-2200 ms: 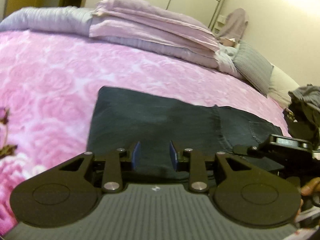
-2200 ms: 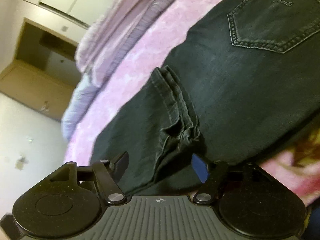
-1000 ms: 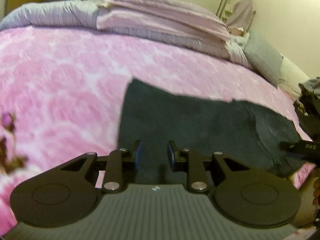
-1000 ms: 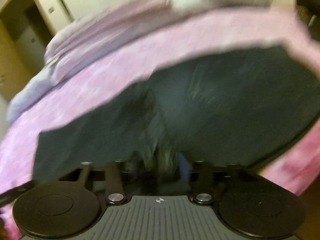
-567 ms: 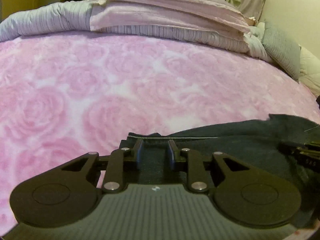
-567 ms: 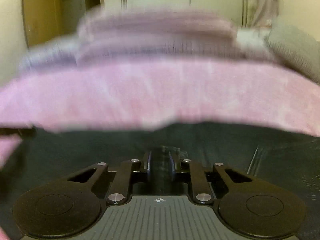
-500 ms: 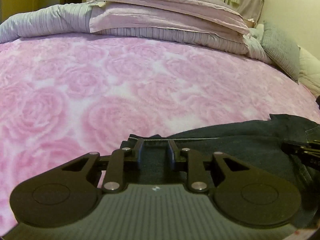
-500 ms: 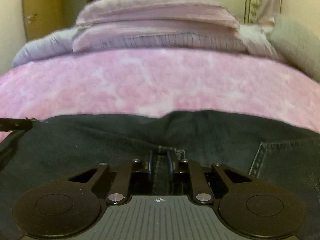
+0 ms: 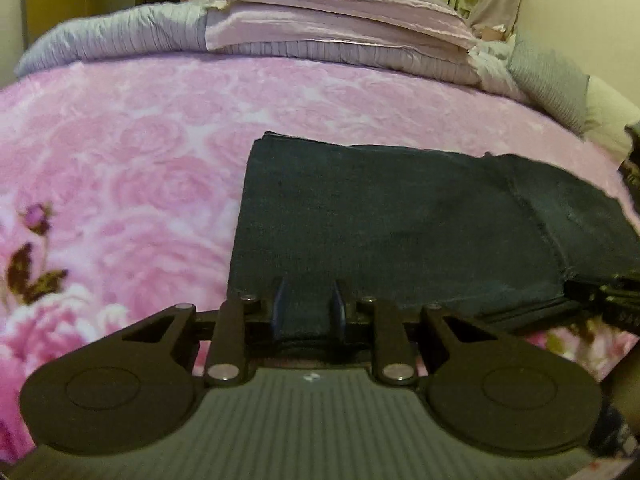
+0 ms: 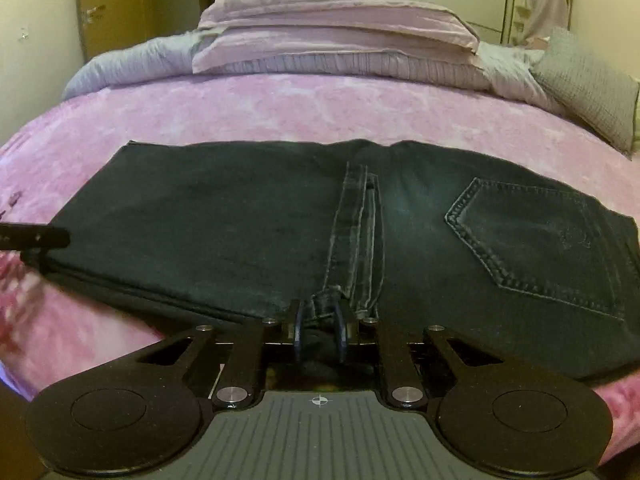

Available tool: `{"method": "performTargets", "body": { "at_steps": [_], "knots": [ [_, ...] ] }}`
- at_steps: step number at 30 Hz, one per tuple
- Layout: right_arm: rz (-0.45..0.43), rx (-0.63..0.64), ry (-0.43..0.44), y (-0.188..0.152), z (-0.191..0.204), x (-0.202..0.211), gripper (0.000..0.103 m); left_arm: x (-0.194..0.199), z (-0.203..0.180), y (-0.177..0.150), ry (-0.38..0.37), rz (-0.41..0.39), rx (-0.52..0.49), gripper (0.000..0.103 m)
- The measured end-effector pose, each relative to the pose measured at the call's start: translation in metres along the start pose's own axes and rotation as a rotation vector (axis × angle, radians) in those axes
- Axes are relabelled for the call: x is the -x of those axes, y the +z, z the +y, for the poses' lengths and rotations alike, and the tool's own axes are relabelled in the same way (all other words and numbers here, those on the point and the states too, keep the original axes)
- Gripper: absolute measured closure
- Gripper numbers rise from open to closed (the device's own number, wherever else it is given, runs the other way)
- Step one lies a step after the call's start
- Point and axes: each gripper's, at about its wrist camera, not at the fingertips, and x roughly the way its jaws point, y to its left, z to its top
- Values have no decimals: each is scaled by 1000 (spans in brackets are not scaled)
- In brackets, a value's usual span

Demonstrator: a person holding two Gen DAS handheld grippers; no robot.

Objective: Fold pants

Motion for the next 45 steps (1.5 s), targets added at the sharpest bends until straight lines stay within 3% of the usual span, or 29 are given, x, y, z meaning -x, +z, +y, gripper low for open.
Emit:
{"method": "performTargets", "body": {
  "at_steps": [2,4,6,7,13,23,30,35,45],
  "knots": [
    [35,-24,-2,6,-1,7,87,7,-7,5,20,19,15,81],
    [45,-85,20,7,-6,19,74,19,-13,8,10,32,28,73],
    [24,-148,34,2,-10,37,38,33,-24,8,21,44,28,62],
    [8,-176,34,-2,-12,46,36,40,-30,6,24,49,19,59],
    [-7,-234,44,-14,-13,92,36,71,-69,-4,8,67,-60,42],
    [-77,-265,35,-22,-16,151,36,122,-108,-15,-71,0,-149,39],
    [-111,-319,25,-37,-37,170,36,131,-107,-20,-112,-23,-150,36],
    [-131,-525,10,-54,-101,158,36,114,-88,-17,-88,-10,-112,36],
    [-289,-1157,53,-100,-270,108,37,67,-45,2,24,27,14,37]
  ]
}}
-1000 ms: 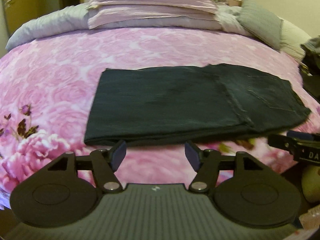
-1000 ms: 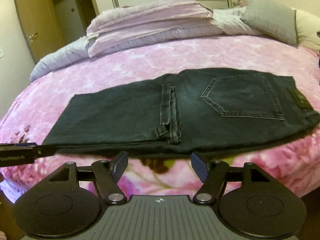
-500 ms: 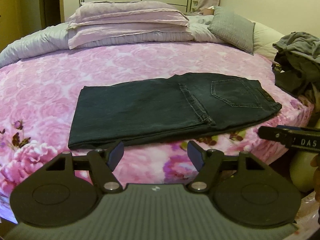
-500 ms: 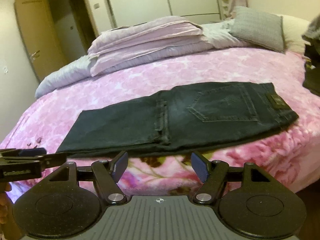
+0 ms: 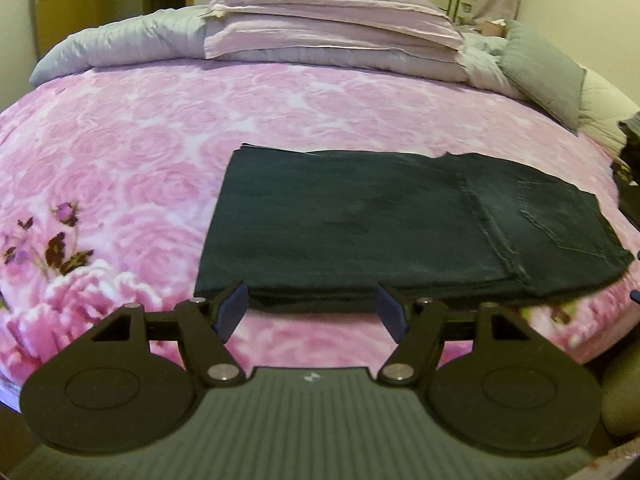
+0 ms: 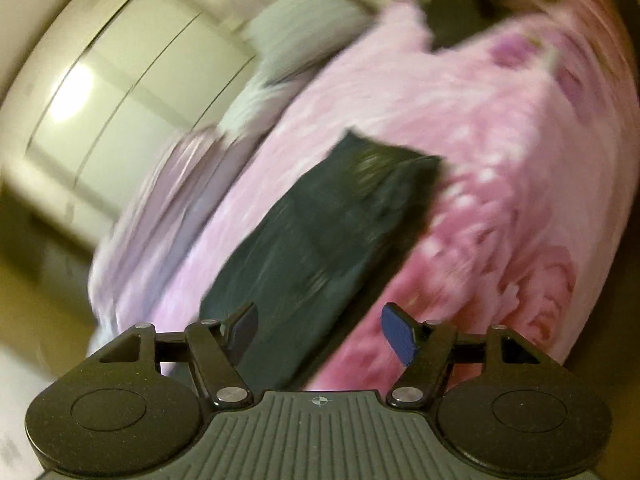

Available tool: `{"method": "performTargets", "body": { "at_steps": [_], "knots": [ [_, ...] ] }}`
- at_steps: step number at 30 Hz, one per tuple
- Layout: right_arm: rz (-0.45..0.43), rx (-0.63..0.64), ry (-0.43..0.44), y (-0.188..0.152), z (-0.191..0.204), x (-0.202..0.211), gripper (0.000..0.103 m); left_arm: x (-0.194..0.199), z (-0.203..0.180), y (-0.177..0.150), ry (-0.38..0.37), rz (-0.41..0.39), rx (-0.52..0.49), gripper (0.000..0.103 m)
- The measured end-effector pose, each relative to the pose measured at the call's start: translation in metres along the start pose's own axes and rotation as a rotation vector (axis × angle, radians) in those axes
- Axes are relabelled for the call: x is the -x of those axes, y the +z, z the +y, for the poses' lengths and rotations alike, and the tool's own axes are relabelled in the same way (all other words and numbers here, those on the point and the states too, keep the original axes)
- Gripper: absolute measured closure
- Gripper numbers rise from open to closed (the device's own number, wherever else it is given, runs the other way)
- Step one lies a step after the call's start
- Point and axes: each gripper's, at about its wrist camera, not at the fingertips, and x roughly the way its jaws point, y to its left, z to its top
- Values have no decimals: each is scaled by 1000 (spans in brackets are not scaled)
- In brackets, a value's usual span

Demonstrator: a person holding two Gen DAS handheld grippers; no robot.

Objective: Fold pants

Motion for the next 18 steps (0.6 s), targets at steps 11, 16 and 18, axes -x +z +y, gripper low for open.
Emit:
{"method": "performTargets", "body": {
  "at_steps": [11,16,18],
  "knots": [
    [-35,-147,44,40,-41,-37,42,-32,22,0,-15,50,127,37],
    [-34,-119,15,37,-39,-42,47,-38,26,0,-51,40,159,37],
    [-28,-85,3,35,-34,-45,73,-42,29,0,-65,35,178,38]
  ]
}}
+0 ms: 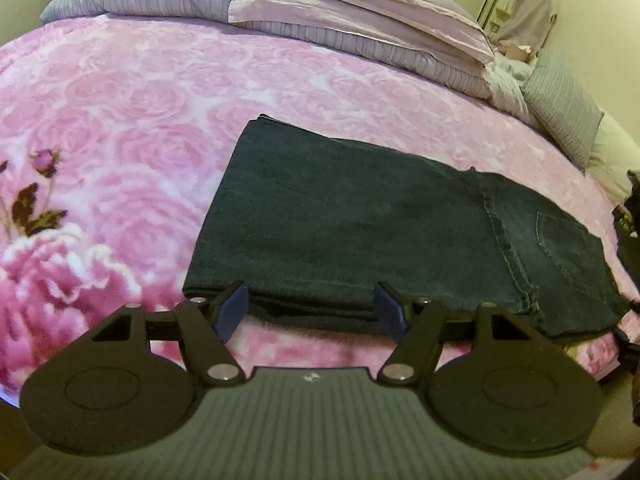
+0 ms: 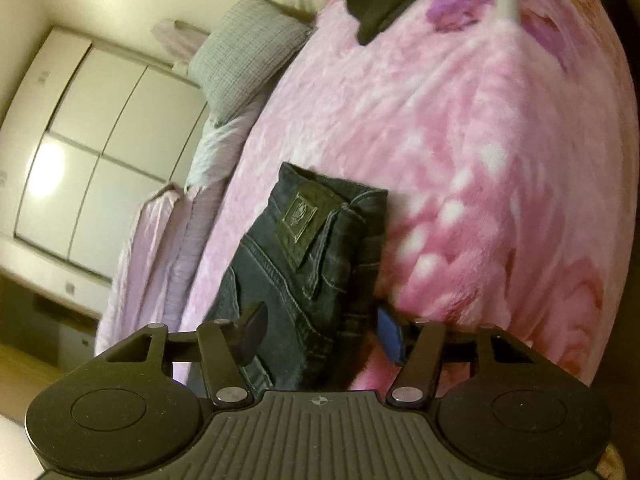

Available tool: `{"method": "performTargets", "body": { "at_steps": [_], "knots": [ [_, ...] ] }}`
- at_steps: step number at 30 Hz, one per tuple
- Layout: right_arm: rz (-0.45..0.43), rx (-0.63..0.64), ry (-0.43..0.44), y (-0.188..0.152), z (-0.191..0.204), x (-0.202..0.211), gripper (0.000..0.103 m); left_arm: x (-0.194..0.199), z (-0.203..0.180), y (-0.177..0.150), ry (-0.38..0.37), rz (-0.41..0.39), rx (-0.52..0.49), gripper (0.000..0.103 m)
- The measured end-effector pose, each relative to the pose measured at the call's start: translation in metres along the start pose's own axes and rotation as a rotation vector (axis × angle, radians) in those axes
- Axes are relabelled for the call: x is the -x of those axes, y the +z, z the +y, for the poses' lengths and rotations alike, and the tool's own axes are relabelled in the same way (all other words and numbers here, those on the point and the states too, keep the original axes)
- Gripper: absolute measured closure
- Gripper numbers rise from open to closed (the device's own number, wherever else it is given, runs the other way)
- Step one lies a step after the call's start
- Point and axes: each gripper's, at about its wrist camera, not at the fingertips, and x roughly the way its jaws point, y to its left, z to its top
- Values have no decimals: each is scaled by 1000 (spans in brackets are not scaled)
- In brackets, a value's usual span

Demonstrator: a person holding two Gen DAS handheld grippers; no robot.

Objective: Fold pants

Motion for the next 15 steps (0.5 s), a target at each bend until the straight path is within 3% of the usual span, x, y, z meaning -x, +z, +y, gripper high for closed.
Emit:
{"method": "performTargets", "body": {
  "at_steps": [1,3,6,9,10,12,15],
  "knots": [
    [4,16,-24,1,1,-3,84,-2,2,1,-5,-2,10,40],
    [-8,55,-34,0,5,-4,90,-3,6,2,-13,-4,28,42],
    [-24,231,-151,-10,36,-7,92,-1,15,1,-19,-14,42,44],
    [-39,468,-316,-25,90,-9,94,4,28,3,-18,-20,63,44],
    [-63,563,-336,-32,114,-9,94,7,34,4,-20,-26,71,44],
    [-117,766,-348,-58,163,-10,94,13,46,7,-14,-41,88,44],
    [-211,1077,-292,-112,239,-15,95,23,68,10,-8,-67,125,44]
  ]
}}
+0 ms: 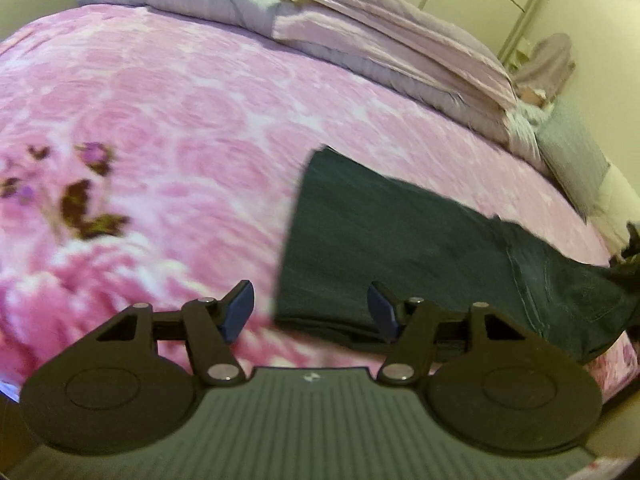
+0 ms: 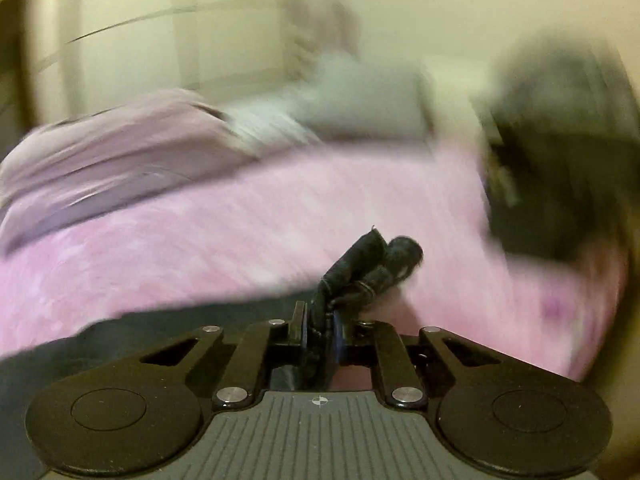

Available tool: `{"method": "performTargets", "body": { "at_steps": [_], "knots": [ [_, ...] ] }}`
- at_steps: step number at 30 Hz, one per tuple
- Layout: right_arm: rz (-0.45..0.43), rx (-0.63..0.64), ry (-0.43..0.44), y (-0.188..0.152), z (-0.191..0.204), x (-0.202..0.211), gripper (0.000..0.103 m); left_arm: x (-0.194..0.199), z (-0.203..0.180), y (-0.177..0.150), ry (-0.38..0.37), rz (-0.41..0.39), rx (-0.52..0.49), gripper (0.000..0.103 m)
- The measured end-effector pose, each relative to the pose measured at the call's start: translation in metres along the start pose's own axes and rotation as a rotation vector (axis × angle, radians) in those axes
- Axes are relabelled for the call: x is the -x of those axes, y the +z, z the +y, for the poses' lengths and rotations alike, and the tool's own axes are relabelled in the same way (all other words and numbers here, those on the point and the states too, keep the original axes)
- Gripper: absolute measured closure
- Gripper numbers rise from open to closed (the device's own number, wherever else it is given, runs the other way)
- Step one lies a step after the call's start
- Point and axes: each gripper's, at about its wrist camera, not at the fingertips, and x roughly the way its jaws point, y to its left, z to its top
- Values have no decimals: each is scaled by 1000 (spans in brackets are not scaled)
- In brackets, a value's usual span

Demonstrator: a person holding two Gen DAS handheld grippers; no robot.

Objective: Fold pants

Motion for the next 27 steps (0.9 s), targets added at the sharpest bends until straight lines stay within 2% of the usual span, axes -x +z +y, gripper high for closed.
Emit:
{"method": "performTargets", "body": {
  "at_steps": [2,4,8,11,13,15,16,18,20,23,25,27],
  "knots": [
    [-96,168,60,12,60,15,95,7,15,4,0,-14,33,44],
    [-198,349,128,6,124,35,95,15,31,5,-1,-25,67,44],
    [-332,629,300,-42,227,69,95,27,62,3,14,-22,120,44],
    [-324,834,449,-106,289,77,95,29,78,-4,23,-2,154,44],
    [-263,983,527,-155,319,69,95,29,86,-10,28,14,173,44],
    [-199,1089,532,-196,338,61,95,28,92,-15,21,21,185,44],
    [-241,1106,510,-207,338,61,95,29,93,-16,14,16,184,44],
    [-241,1099,523,-203,337,60,95,30,94,-19,5,11,179,44],
    [-260,1043,536,-186,333,64,95,29,95,-19,1,12,179,44],
    [-352,961,516,-156,329,76,96,27,94,-18,-5,8,179,44],
    [-382,904,556,-145,325,92,96,28,94,-19,-8,7,175,44],
    [-404,935,603,-151,327,107,96,28,94,-20,-13,4,172,44]
  ]
}}
